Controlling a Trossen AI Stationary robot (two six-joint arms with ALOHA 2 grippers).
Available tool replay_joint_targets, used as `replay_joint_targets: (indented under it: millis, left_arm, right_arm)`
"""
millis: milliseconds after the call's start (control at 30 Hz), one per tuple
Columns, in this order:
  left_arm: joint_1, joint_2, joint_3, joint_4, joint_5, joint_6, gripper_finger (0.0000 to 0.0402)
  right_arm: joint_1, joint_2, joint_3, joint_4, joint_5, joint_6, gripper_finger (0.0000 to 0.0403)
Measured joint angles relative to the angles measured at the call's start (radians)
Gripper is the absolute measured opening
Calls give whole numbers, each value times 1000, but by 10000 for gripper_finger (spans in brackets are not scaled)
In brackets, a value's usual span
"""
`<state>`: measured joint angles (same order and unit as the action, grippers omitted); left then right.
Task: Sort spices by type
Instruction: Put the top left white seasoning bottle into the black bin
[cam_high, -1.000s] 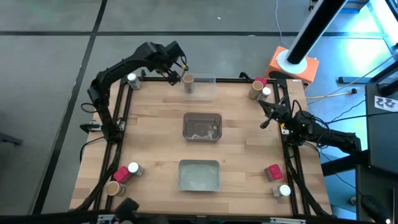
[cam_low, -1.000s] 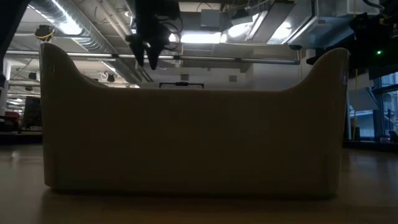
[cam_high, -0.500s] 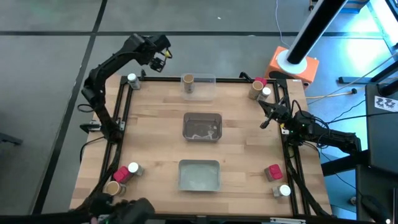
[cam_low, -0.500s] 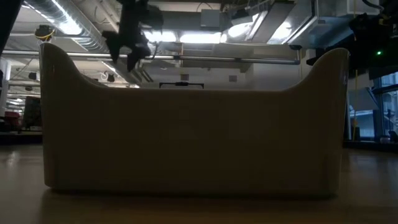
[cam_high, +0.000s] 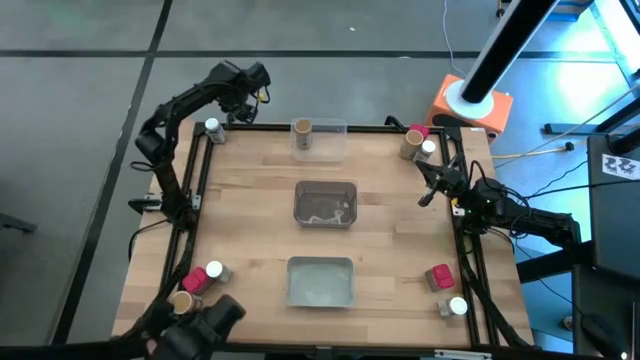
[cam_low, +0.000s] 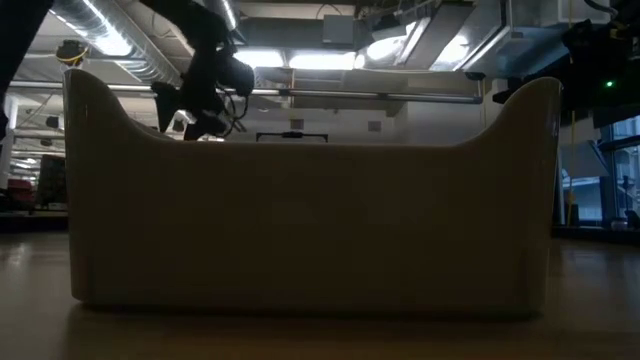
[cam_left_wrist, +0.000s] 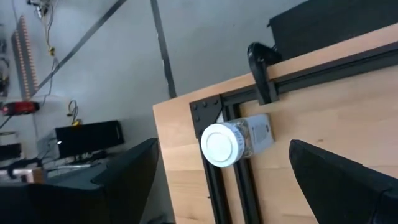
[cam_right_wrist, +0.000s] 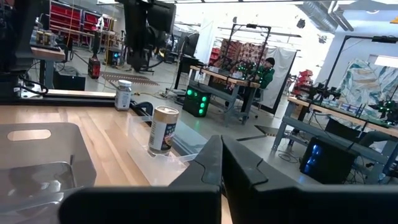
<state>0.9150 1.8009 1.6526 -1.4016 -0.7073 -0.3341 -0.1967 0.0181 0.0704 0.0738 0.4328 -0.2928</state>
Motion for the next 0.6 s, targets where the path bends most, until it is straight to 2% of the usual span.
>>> replay_joint_targets:
  millis: [233,467,600]
  left_arm:
    - [10,28,-30,-24,6,-21,345]
    - [9,30,-38,-72,114,-64,345]
    - [10,30,-106,-73,140,-72,345]
  right_arm:
    - [0,0,0,-2,0,0,7]
    - [0,0,0,-3,0,0,7]
    - [0,0,0,-8,0,0,7]
